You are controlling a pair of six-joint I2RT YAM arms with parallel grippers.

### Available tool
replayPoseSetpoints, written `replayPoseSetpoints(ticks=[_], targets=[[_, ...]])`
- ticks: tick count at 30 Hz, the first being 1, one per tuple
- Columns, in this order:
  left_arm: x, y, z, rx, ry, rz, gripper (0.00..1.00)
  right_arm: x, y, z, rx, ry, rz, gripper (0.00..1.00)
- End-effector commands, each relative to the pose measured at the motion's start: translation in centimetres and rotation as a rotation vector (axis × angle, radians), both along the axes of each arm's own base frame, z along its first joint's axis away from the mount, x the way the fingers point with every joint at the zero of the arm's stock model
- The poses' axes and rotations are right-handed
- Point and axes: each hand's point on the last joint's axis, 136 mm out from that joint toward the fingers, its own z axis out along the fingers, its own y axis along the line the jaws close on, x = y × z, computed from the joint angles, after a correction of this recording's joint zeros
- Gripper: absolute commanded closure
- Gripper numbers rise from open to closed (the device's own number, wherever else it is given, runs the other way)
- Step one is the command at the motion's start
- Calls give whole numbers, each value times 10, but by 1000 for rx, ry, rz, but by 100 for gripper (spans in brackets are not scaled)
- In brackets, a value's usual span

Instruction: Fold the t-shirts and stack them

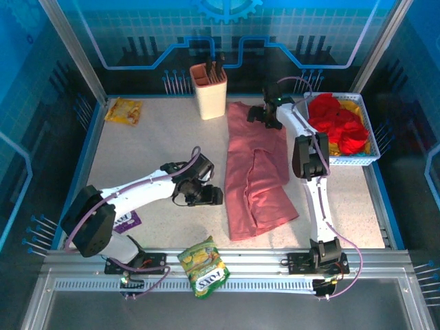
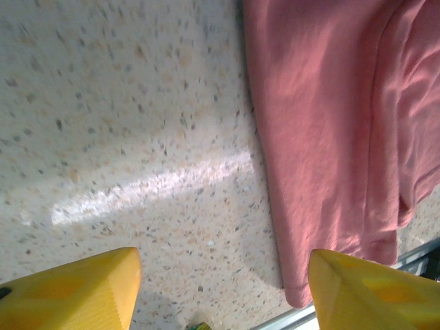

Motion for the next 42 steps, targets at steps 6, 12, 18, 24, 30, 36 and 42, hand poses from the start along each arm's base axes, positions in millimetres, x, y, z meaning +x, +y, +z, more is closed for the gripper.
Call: replayPoseSetpoints(ticks=[6,12,18,24,30,36,42], targets=[[-33,-8,-11,-97,117,-14,35,-56,-11,119,-48,-165,61,0],[-49,-16,-11,-73,126,-63,34,-157,-40,117,-21,11,-44,11],[-61,-33,-17,-111,151,-29,42,-279,-64,69,3,192,-96,25],[-75,-54,-28,-123,191,-17,48,-363,-78,31,56,235,-198,31],[-86,-72,-39,-117,225,-23,51,-393,-85,-2,50,293,-239,36],[-91,-80,-59,-82,255,-14,54,-391,-77,-19,84,318,-222,39],[-88,-97,-59,-107,250,-21,56,-402,-72,-29,106,364,-222,48]])
